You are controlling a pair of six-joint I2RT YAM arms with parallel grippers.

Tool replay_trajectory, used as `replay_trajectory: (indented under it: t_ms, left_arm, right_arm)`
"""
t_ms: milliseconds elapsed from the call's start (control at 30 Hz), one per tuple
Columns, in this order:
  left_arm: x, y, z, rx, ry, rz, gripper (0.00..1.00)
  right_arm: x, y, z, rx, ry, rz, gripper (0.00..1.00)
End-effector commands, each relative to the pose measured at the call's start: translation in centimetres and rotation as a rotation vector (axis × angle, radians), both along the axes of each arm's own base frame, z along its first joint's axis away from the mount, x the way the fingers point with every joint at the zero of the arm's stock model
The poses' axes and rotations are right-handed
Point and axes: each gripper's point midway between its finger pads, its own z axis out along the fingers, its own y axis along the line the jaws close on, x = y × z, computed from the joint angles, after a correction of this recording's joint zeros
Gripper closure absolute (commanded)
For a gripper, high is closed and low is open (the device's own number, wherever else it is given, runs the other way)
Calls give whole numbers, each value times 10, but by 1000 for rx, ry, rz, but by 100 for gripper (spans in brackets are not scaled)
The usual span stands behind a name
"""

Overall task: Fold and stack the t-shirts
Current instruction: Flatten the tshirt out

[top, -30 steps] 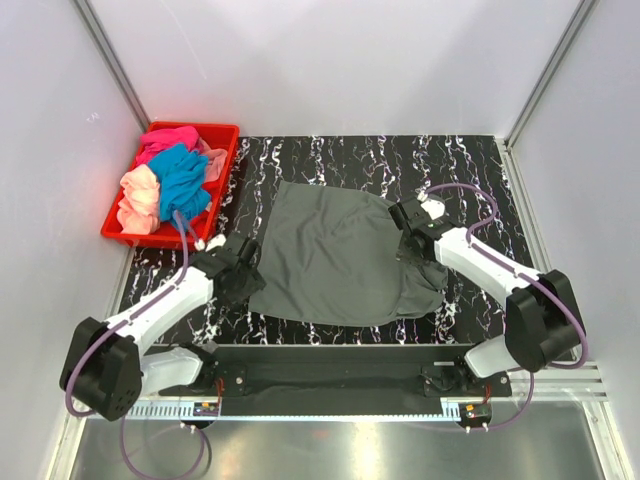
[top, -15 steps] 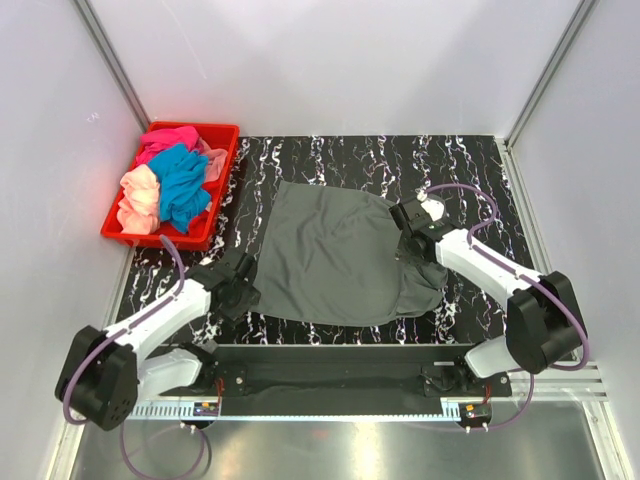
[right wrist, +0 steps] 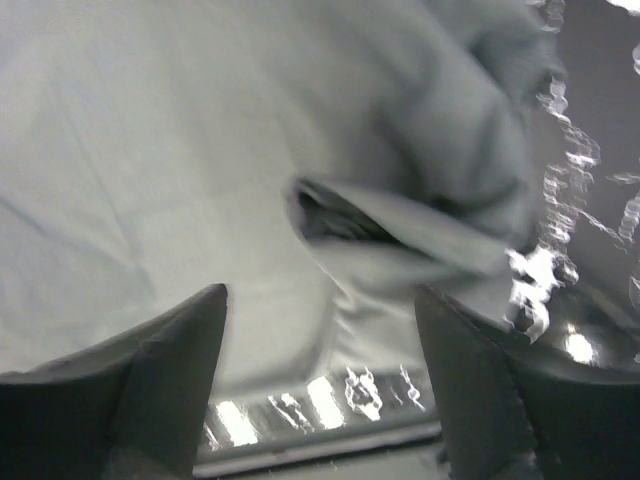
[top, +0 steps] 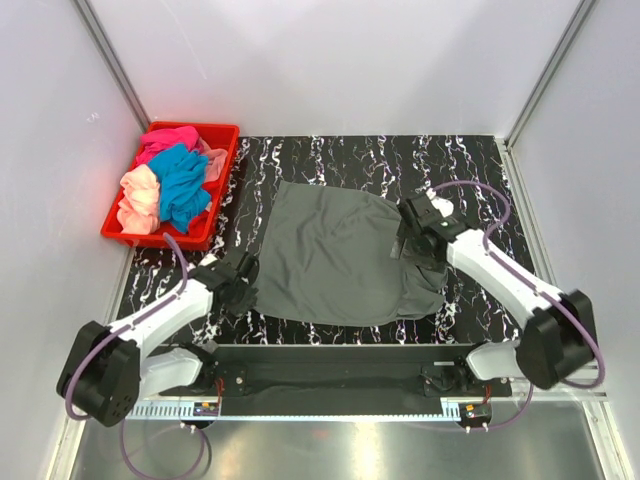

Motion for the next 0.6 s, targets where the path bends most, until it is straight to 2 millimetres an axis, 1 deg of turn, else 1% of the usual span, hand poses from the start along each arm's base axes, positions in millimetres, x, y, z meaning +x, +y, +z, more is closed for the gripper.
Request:
replay_trajectory:
  t_ms: [0, 33, 67, 133, 167, 200, 233, 267, 300, 333, 367, 400, 433, 467, 500, 533, 567]
  left_arm:
    - [16, 7, 19, 28, -96, 29, 100]
    - [20, 17, 24, 74, -125, 53, 100]
    - [27, 20, 34, 84, -166, 62, 100]
    - [49, 32, 60, 150, -273, 59, 100]
    - [55, 35, 67, 174, -293, 57, 100]
    - [60, 42, 72, 199, -297, 68, 100]
    - [71, 44, 89, 214, -325, 62, 100]
    - [72, 48, 90, 234, -307, 60, 100]
    - [74, 51, 90, 250, -286, 62, 100]
    - [77, 52, 93, 257, -284, 65, 100]
    - [78, 52, 91, 254, -278, 66, 100]
    - [78, 52, 88, 248, -274, 65, 100]
    - [79, 47, 84, 224, -275, 56, 100]
    - [76, 46, 80, 216, -263, 51, 100]
    - [78, 43, 79, 201, -269, 52, 100]
    - [76, 41, 77, 187, -261, 47, 100]
    - [75, 40, 74, 183, -255, 43, 100]
  right_arm:
    - [-22, -17, 35, 17, 0, -69, 14]
    - [-31, -22, 41, 15, 6, -78, 13]
    - [-36, -25, 43, 19, 9, -87, 13]
    - [-46, -28, 48, 46, 2, -92, 13]
    - [-54, -30, 40, 47, 21, -94, 14]
    - [-59, -31, 36, 57, 29, -103, 16]
    - [-64, -29, 31, 75, 43, -104, 19]
    - [-72, -31, 21, 82, 61, -111, 22]
    - [-75, -29, 15, 107, 69, -136, 26]
    - [-76, -22, 13, 154, 59, -137, 35]
    - [-83, -20, -1, 169, 86, -145, 40]
    - [-85, -13, -5, 220, 93, -158, 43]
    - [-84, -8, -14, 256, 87, -173, 47]
    - [-84, -6, -17, 273, 84, -166, 49]
    - [-86, -1, -20, 302, 93, -175, 50]
    - [-86, 0, -21, 316, 88, -189, 51]
    - [-89, -1, -29, 320, 93, -204, 51]
